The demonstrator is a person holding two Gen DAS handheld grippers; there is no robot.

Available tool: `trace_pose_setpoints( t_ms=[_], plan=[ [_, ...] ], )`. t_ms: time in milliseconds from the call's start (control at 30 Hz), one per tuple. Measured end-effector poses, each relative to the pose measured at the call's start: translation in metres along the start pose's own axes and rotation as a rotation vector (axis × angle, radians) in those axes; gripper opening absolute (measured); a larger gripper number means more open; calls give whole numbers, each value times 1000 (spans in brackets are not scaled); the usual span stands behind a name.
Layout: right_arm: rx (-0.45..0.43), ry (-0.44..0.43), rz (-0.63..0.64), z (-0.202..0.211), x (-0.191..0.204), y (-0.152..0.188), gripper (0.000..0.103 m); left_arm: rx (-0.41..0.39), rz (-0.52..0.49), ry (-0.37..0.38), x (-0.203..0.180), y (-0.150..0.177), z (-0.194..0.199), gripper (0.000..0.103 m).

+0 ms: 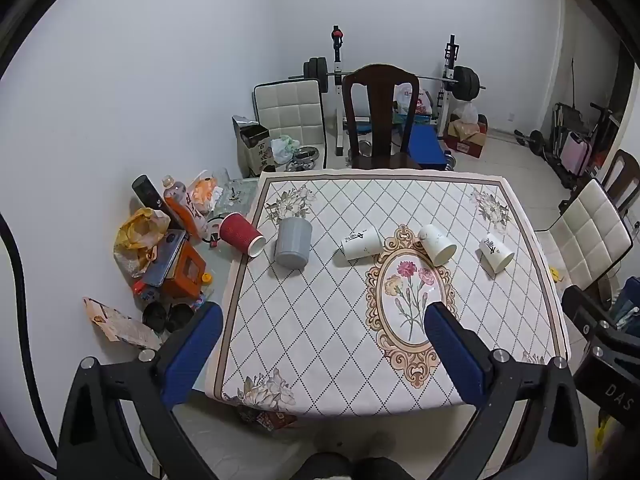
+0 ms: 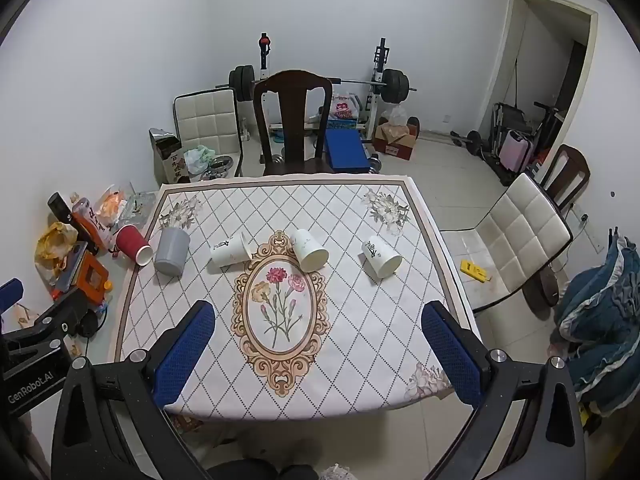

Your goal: Flip cup upright

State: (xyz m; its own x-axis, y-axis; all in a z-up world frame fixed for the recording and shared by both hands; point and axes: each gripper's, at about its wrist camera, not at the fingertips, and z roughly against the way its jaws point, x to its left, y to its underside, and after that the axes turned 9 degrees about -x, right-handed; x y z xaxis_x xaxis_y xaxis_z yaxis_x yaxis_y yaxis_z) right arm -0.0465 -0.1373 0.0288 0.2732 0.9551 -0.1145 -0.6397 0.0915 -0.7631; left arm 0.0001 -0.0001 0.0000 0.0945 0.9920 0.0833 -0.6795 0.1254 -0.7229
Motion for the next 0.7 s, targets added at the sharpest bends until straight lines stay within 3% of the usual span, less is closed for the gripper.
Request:
trace_pose_setpoints(
  t_ms=[700],
  plan=[
    [4,-11,2,8,-4,11,103,-3,4,4,0,0,1,103]
  ],
)
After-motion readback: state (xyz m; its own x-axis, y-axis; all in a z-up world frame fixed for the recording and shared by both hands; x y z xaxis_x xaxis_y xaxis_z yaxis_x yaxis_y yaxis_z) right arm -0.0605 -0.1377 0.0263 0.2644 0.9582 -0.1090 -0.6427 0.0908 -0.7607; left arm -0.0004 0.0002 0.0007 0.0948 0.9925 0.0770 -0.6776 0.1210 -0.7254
